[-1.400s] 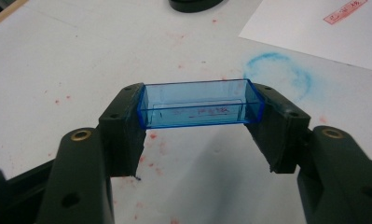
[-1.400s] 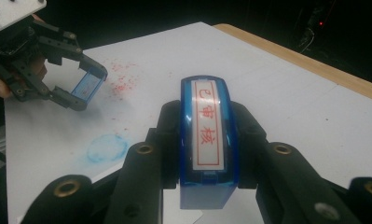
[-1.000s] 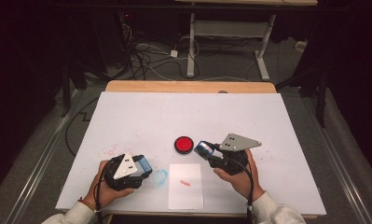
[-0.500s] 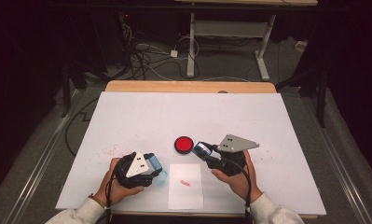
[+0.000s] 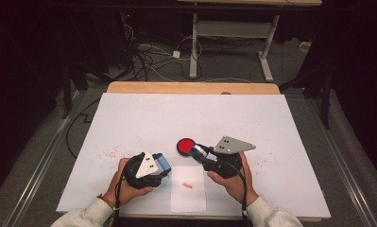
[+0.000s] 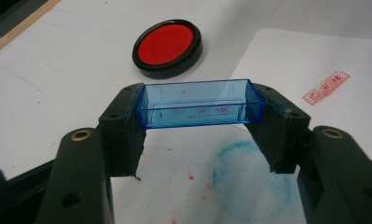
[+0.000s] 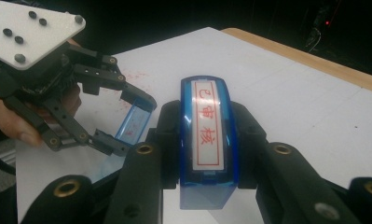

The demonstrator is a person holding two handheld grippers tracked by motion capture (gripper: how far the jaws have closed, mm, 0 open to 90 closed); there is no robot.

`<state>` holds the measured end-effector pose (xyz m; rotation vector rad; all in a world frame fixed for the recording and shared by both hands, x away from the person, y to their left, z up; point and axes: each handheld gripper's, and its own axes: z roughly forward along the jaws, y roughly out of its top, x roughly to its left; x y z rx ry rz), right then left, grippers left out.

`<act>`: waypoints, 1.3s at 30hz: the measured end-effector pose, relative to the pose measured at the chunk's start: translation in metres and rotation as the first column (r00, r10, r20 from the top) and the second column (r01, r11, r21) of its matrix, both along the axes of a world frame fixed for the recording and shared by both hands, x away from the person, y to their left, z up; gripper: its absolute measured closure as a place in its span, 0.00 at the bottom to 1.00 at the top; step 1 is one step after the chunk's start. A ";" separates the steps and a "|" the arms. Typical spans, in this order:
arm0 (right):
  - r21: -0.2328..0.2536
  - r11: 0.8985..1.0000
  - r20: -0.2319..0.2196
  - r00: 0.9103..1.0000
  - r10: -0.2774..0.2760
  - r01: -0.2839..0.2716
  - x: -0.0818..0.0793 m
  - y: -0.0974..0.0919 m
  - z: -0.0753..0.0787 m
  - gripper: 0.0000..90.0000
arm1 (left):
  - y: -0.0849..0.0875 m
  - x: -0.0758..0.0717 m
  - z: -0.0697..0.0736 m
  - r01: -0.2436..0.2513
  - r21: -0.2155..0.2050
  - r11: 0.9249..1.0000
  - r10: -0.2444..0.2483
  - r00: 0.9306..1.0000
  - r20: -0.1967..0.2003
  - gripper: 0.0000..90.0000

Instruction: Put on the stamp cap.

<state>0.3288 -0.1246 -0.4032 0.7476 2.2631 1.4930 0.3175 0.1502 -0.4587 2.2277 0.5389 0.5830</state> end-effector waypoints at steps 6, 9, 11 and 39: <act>0.045 0.999 -0.019 0.999 -0.027 0.028 0.004 0.005 0.001 0.77 | -0.013 0.006 0.001 -0.004 0.008 1.000 0.004 1.000 0.020 0.43; 0.068 0.997 -0.027 0.999 -0.040 0.042 0.006 0.010 0.002 0.77 | -0.021 0.008 0.002 -0.006 -0.001 1.000 0.006 1.000 0.030 0.43; 0.081 0.996 -0.041 0.998 -0.045 0.049 0.007 0.013 0.000 0.77 | -0.025 0.009 0.002 -0.004 -0.018 1.000 0.004 1.000 0.025 0.43; 0.109 0.987 -0.092 0.990 -0.109 0.119 0.008 0.044 -0.015 0.78 | -0.046 0.011 0.012 -0.035 -0.086 0.996 0.041 0.997 0.065 0.43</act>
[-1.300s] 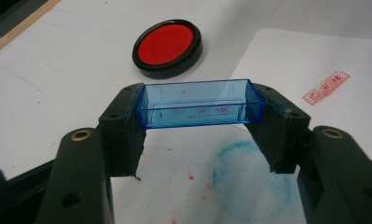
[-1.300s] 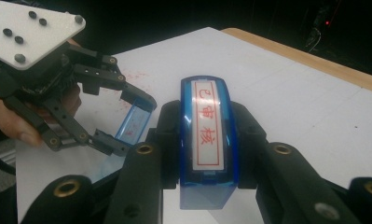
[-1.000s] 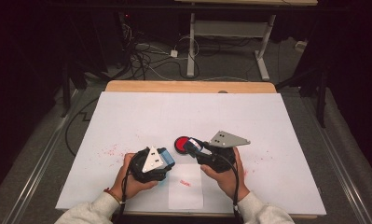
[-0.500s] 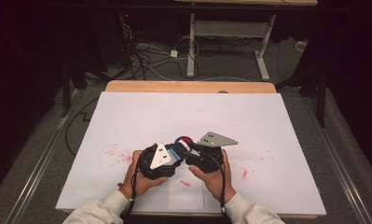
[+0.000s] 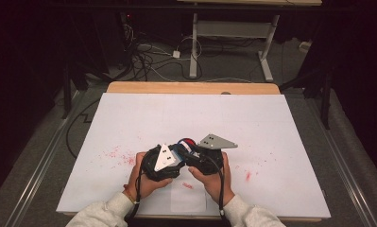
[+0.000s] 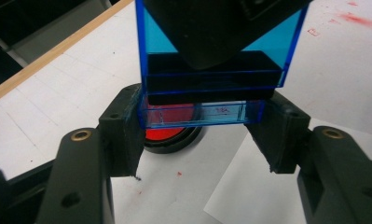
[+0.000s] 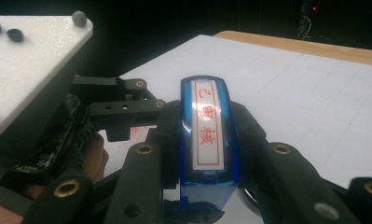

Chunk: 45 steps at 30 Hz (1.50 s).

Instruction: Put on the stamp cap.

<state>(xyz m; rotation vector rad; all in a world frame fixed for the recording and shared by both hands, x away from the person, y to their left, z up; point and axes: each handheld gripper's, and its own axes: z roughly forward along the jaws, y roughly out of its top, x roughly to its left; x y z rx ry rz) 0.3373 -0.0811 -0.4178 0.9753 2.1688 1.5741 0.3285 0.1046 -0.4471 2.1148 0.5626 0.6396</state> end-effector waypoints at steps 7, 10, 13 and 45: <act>0.006 1.000 0.020 0.999 -0.029 0.029 0.000 0.002 -0.002 0.78 | -0.002 -0.001 0.001 -0.038 0.008 0.999 0.037 0.999 0.018 0.43; 0.005 0.999 0.032 0.999 -0.039 0.039 0.000 0.003 -0.002 0.78 | -0.003 -0.002 0.002 -0.047 0.003 0.999 0.047 0.999 0.026 0.43; 0.008 0.999 0.036 0.998 -0.052 0.052 -0.001 0.006 -0.004 0.78 | -0.004 -0.002 0.002 -0.055 0.003 0.998 0.055 0.998 0.012 0.43; -0.002 1.000 -0.063 0.998 0.017 -0.017 0.007 0.000 -0.003 0.78 | -0.005 -0.009 0.001 -0.036 0.065 0.997 0.030 0.996 0.079 0.43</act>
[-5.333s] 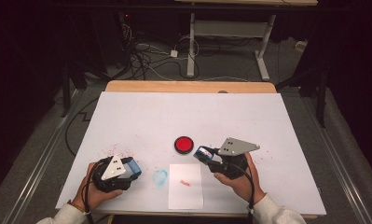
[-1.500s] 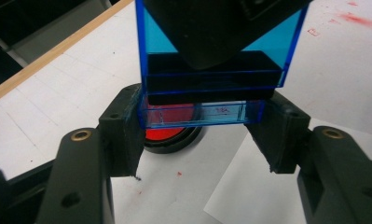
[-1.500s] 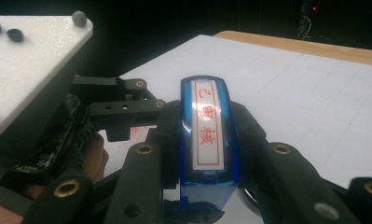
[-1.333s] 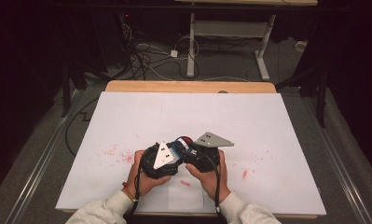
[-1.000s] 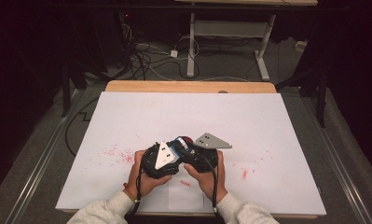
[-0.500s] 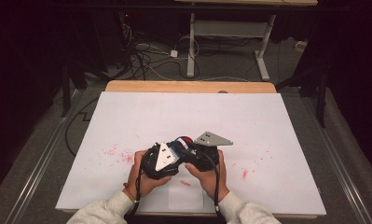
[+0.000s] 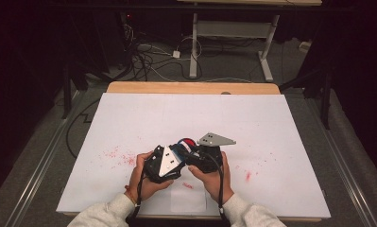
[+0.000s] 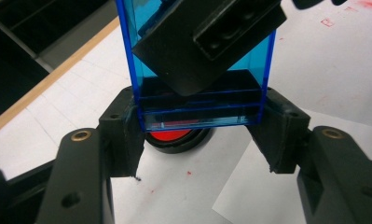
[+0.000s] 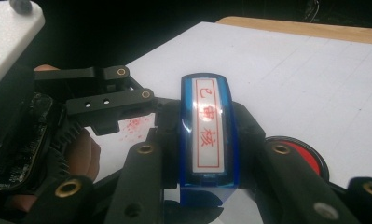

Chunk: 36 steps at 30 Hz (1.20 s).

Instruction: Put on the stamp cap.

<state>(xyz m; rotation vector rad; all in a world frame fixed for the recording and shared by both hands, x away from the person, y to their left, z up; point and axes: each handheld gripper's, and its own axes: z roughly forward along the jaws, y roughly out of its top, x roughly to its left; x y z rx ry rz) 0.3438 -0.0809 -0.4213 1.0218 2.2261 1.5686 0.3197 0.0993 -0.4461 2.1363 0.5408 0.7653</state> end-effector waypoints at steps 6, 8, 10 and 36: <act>0.037 0.999 -0.030 0.999 0.014 -0.013 0.002 -0.004 -0.002 0.78 | 0.000 -0.001 -0.001 0.002 -0.006 1.000 -0.002 1.000 0.010 0.43; 0.040 0.999 -0.030 0.999 0.015 -0.014 0.002 -0.004 -0.003 0.78 | 0.000 -0.001 -0.001 0.005 -0.004 1.000 -0.005 1.000 0.007 0.43; 0.040 0.999 -0.034 0.999 0.015 -0.014 0.002 -0.004 -0.004 0.78 | 0.000 -0.001 -0.002 0.001 0.003 1.000 -0.001 1.000 0.006 0.43; -0.025 1.000 0.016 1.000 -0.014 0.014 -0.004 0.002 -0.006 0.77 | -0.002 0.002 -0.002 0.010 -0.020 1.000 -0.011 0.998 -0.063 0.43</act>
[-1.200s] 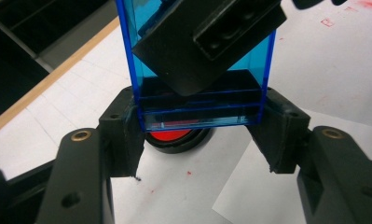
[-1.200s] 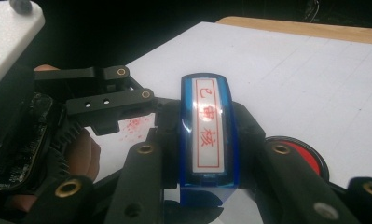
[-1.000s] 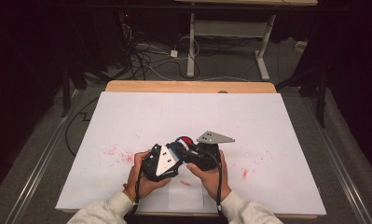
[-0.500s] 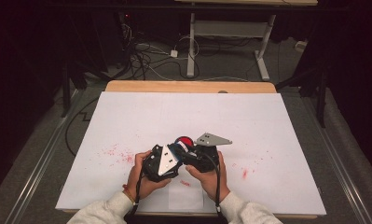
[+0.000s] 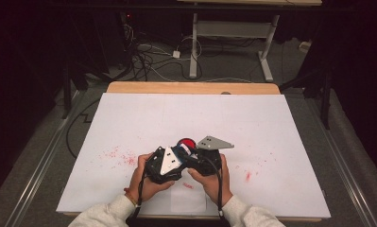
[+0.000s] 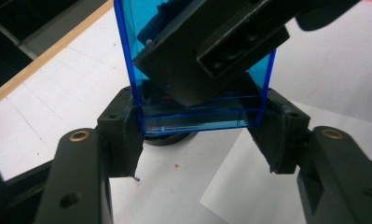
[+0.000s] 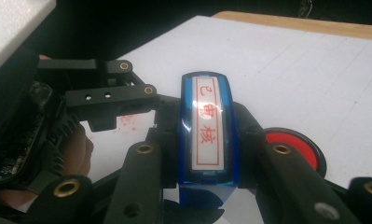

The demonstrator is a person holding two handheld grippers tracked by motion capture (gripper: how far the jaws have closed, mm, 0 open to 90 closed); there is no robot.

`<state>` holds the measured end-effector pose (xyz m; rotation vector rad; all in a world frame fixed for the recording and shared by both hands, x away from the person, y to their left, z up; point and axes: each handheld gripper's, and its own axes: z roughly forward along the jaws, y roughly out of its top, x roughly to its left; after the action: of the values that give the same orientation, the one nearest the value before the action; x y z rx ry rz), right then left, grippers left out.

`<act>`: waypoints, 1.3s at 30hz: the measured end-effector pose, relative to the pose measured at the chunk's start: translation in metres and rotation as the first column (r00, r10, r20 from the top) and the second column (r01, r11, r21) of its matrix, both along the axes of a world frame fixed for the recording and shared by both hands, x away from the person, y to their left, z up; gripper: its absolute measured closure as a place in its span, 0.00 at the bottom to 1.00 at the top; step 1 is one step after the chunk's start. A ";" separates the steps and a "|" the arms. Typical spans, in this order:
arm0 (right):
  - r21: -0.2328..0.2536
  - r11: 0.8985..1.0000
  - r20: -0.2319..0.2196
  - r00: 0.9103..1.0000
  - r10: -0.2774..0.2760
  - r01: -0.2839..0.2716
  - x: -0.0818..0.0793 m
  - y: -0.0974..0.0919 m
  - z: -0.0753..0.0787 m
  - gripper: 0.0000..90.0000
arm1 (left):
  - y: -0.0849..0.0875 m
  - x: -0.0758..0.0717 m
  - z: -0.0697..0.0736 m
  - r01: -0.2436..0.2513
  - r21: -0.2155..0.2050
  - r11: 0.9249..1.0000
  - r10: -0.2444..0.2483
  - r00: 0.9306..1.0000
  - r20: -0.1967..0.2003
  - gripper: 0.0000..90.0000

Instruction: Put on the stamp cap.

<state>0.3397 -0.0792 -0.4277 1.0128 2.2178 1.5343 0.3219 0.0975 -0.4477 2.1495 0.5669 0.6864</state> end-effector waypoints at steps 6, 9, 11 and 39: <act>-0.005 1.000 0.016 1.000 0.010 -0.010 -0.001 -0.002 0.005 0.78 | 0.004 0.000 0.001 0.030 -0.046 0.998 -0.030 1.000 0.001 0.40; -0.008 1.000 0.009 1.000 0.017 -0.017 -0.002 -0.002 0.005 0.78 | 0.003 -0.001 0.002 0.032 -0.049 0.998 -0.032 0.999 0.009 0.41; -0.007 1.000 0.011 1.000 0.014 -0.014 -0.002 -0.002 0.005 0.78 | 0.004 0.000 0.002 0.037 -0.061 0.997 -0.037 0.999 0.001 0.41; -0.011 1.000 0.081 0.997 0.010 -0.009 -0.002 -0.020 0.024 0.78 | 0.017 0.004 -0.002 0.054 -0.051 0.997 -0.055 0.998 -0.014 0.18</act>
<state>0.3372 -0.0991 -0.4036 0.9218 2.1764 1.5375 0.3254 0.1148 -0.4498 2.1166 0.5265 0.6199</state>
